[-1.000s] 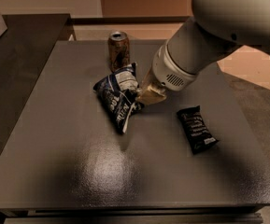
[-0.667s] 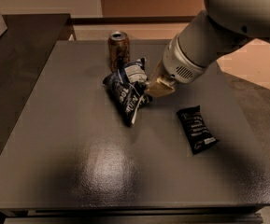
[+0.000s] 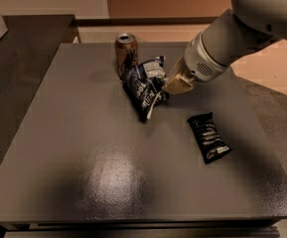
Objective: Move blue chip bag near orange can
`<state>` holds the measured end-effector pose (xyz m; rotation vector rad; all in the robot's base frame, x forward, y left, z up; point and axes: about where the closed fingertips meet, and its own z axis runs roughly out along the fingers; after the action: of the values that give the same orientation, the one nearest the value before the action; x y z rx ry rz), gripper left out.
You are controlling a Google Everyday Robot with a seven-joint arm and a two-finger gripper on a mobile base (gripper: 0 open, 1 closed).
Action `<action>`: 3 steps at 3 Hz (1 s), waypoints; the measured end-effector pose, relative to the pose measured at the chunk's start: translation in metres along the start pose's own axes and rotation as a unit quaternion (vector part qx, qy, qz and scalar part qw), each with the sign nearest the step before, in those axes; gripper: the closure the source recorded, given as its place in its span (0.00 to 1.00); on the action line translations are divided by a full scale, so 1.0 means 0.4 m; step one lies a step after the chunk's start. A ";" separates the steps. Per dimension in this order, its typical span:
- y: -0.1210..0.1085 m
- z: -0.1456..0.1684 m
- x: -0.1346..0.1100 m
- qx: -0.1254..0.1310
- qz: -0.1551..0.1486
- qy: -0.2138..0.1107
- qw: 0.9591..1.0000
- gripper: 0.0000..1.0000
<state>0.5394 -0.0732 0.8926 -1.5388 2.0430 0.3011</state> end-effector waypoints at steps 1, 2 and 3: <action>0.003 0.000 -0.003 0.000 -0.001 0.000 1.000 0.36; 0.005 0.000 -0.006 0.000 -0.003 0.000 1.000 0.13; 0.008 0.000 -0.008 -0.001 -0.004 0.000 1.000 0.00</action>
Offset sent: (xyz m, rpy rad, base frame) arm -0.0006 0.0012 0.0003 -0.0007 -0.0006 0.0022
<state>0.5372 -0.0695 0.8941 -1.5475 2.0375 0.2987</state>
